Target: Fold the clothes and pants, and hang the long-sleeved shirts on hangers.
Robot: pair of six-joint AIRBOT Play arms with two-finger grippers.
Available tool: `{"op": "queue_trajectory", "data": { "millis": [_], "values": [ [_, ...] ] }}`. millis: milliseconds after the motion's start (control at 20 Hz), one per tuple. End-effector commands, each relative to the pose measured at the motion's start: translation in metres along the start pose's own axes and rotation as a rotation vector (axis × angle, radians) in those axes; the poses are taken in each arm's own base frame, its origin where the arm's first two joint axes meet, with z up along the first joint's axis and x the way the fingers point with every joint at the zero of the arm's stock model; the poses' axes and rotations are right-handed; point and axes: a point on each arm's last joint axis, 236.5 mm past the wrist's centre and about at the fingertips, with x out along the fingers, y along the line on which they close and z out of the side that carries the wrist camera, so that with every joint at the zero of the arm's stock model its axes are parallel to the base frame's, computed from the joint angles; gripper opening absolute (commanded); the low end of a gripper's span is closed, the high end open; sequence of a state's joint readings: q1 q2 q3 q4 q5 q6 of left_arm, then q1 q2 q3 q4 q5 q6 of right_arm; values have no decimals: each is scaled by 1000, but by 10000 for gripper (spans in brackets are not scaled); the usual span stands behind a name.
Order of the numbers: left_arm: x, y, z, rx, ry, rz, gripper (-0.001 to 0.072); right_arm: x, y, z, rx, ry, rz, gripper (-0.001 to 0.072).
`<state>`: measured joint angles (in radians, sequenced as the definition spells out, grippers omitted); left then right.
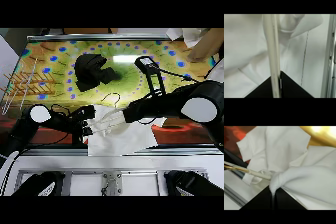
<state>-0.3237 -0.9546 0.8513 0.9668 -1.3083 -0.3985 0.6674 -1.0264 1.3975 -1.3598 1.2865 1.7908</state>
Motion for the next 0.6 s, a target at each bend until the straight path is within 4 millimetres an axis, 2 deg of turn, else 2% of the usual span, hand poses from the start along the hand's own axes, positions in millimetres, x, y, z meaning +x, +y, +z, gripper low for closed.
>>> {"op": "queue_trajectory", "data": {
  "millis": [0, 250, 550],
  "values": [
    [0, 0, 0, 2, -1, 2, 17, 5, 27, 13, -30, -61, 70, 36],
    [0, 0, 0, 2, -1, 1, 17, 21, 54, 9, -90, -45, 129, 36],
    [0, 0, 0, 1, 1, -1, 17, 22, 55, 7, -97, -42, 130, 38]
  ]
}}
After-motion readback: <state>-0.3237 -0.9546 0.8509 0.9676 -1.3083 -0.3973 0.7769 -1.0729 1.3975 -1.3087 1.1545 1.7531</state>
